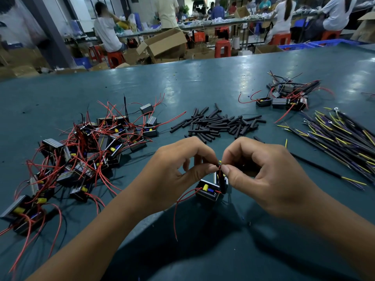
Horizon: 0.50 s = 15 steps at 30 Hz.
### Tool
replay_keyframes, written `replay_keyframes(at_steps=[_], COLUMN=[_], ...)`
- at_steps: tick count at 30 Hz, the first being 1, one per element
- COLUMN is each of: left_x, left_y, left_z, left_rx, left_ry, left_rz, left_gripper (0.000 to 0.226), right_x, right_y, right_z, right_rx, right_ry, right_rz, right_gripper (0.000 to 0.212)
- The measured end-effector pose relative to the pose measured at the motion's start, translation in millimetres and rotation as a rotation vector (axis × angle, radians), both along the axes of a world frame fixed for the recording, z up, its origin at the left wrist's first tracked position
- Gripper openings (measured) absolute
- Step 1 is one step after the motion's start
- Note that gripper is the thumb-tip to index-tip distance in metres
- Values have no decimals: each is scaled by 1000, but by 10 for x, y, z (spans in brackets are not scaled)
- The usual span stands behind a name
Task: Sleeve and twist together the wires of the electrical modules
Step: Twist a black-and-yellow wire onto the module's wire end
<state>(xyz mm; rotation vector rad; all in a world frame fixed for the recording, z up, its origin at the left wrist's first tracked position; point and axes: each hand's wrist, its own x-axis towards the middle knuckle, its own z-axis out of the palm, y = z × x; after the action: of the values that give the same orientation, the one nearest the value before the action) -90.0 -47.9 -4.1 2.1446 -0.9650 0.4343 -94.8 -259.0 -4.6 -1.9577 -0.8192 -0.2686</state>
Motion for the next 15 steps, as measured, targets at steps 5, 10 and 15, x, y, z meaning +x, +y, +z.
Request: replay_keyframes(at_steps=[5, 10, 15], left_x=[-64, -101, -88], left_y=[-44, -31, -10], left_z=[24, 110, 93], left_rx=[-42, -243, -329], left_ry=[139, 656, 856], left_rz=[49, -60, -45], left_gripper=[8, 14, 15], right_x=[-12, -20, -40], right_y=[-5, 5, 31], right_z=[15, 11, 11], right_rx=[-28, -81, -121], right_ry=[-29, -72, -109], right_rz=[-7, -18, -26], right_gripper=[9, 8, 9])
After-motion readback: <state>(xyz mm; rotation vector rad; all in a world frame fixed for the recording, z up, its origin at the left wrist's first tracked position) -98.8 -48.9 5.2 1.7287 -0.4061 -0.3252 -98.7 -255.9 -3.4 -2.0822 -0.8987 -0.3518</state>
